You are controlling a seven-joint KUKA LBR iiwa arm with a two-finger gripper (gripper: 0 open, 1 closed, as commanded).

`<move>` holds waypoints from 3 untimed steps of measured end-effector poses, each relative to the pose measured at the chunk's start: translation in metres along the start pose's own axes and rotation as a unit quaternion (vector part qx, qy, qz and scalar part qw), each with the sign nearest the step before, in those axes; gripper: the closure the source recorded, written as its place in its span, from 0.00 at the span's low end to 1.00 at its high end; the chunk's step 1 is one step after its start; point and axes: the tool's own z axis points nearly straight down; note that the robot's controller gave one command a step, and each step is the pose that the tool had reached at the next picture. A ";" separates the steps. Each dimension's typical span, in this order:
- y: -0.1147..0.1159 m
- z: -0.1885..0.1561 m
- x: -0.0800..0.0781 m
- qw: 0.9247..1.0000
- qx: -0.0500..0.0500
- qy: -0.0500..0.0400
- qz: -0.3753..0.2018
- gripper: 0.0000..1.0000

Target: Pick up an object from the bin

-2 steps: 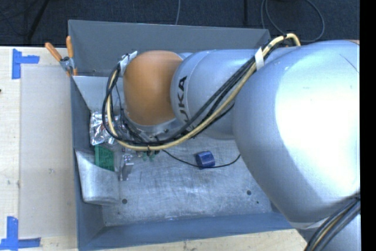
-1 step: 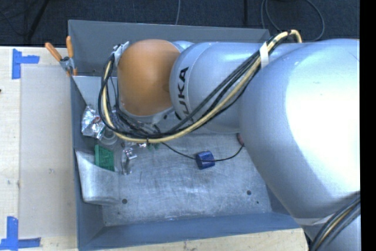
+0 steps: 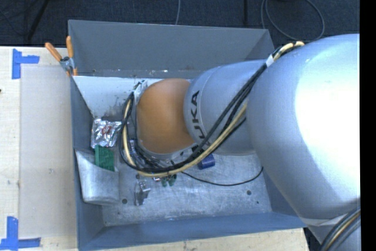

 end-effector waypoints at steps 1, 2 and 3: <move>-0.082 -0.001 -0.036 0.988 0.000 -0.004 -0.154 0.00; -0.145 -0.001 -0.022 0.980 -0.001 -0.005 -0.200 0.00; -0.180 -0.054 0.040 0.986 0.001 0.001 -0.167 0.00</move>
Offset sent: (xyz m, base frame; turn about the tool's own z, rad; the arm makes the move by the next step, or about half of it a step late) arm 0.0491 -0.0729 -0.0026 -0.3140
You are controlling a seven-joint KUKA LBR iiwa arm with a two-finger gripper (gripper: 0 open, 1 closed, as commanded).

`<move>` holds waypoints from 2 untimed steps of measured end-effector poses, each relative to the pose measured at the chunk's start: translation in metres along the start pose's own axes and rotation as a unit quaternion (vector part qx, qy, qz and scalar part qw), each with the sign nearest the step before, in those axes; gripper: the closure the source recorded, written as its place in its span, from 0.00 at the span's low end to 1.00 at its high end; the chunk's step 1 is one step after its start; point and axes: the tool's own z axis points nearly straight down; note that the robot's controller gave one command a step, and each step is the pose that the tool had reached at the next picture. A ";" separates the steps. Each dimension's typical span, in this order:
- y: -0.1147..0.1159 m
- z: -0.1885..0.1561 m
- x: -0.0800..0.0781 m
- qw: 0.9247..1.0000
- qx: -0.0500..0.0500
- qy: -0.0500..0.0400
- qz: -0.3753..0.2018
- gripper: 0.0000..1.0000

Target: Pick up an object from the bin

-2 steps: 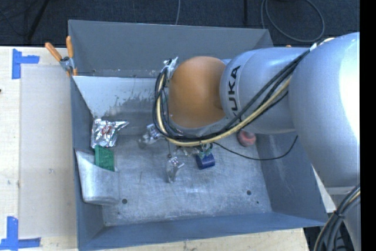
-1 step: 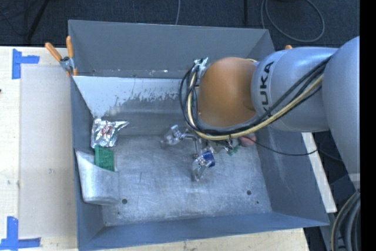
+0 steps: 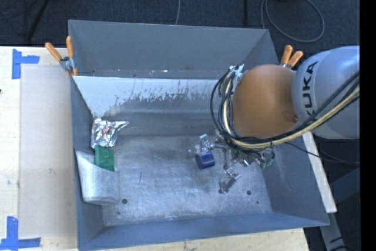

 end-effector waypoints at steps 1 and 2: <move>-0.045 0.053 -0.045 0.999 -0.001 -0.002 -0.038 0.00; -0.047 0.050 -0.044 0.999 0.000 -0.003 -0.036 1.00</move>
Offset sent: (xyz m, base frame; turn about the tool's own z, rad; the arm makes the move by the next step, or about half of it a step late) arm 0.0596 -0.0166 -0.0531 -0.0780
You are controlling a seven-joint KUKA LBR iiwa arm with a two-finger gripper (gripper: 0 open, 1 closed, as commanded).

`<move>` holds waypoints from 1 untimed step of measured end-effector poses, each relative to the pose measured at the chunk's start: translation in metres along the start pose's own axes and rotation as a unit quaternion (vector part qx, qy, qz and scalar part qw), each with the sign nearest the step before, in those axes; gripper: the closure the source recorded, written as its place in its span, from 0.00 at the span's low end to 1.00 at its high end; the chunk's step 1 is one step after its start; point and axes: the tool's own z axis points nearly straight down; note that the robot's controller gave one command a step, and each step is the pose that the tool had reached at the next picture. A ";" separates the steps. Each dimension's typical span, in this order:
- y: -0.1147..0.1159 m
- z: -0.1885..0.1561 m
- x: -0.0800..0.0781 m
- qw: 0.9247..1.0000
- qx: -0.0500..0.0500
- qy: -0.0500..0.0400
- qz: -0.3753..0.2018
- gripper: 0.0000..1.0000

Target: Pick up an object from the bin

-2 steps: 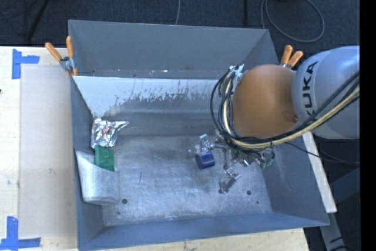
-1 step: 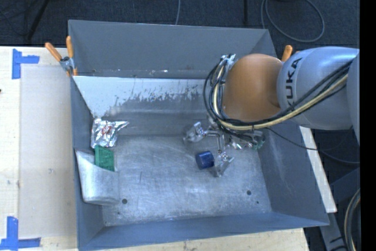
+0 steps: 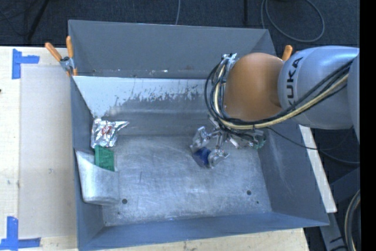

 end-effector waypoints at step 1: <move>0.008 -0.122 0.003 1.000 0.001 -0.002 0.007 1.00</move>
Offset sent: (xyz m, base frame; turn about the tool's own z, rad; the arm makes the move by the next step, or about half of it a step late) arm -0.0092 0.0033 0.1179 0.0143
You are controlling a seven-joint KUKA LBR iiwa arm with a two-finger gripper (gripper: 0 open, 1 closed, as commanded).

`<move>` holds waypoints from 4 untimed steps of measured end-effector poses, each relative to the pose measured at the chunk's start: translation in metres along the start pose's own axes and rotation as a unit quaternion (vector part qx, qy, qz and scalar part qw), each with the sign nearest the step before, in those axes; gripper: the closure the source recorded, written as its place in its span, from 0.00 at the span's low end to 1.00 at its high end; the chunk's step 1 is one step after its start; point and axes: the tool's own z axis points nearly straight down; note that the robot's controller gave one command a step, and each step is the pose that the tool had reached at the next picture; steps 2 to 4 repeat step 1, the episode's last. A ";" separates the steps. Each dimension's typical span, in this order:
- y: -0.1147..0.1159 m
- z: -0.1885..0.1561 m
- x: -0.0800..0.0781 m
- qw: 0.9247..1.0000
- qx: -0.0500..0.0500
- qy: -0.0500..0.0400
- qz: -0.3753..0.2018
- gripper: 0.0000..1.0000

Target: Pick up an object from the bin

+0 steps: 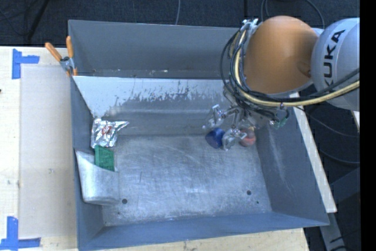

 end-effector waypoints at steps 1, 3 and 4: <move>0.027 -0.050 -0.014 0.986 -0.002 0.001 -0.168 1.00; 0.027 -0.050 -0.014 0.986 -0.002 0.001 -0.168 1.00; 0.027 -0.050 -0.014 0.986 -0.002 0.001 -0.168 1.00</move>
Offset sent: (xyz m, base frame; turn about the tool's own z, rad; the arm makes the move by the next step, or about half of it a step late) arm -0.0054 0.0283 0.0495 -0.3364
